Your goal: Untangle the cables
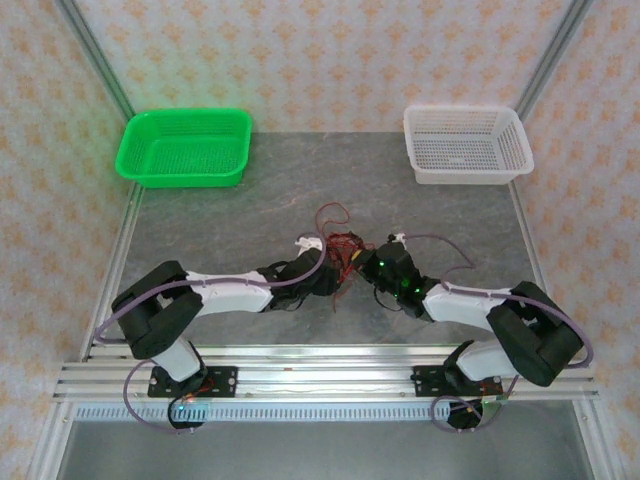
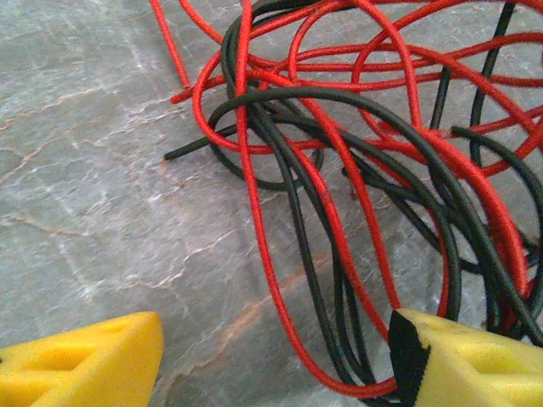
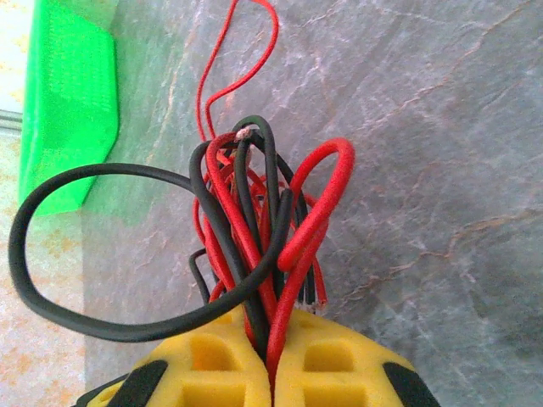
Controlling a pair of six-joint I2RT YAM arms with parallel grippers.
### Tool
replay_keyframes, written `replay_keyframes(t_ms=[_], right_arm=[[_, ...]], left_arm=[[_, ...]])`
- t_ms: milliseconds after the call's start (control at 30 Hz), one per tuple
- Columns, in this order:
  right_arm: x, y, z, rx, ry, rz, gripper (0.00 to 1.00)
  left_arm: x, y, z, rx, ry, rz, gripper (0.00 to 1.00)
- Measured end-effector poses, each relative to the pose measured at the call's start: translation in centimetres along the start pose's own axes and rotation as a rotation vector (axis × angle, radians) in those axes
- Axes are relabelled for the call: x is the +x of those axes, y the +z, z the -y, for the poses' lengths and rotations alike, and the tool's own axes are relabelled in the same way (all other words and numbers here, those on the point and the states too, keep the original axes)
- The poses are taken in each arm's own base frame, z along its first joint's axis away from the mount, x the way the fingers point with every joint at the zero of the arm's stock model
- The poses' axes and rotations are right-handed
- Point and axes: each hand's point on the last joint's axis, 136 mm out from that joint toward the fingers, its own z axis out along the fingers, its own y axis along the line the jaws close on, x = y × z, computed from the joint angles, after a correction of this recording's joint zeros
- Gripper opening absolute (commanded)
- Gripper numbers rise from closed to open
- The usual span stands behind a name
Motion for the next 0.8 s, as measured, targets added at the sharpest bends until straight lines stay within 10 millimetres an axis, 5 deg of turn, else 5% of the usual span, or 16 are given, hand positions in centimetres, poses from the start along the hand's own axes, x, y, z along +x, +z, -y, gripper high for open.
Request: replay_keyframes(t_ms=[433,800], right_arm=[[1.2,0.7,4.8,0.184,-0.039,-0.029,0.0],[1.3,0.6,5.7,0.221,-0.053,-0.028,0.0]], left_arm=[[-0.4,3.0,1.5,-0.008,0.052,-0.028,0.73],[-0.5,4.3,1.5,-0.03,0.08,-0.032,0.68]])
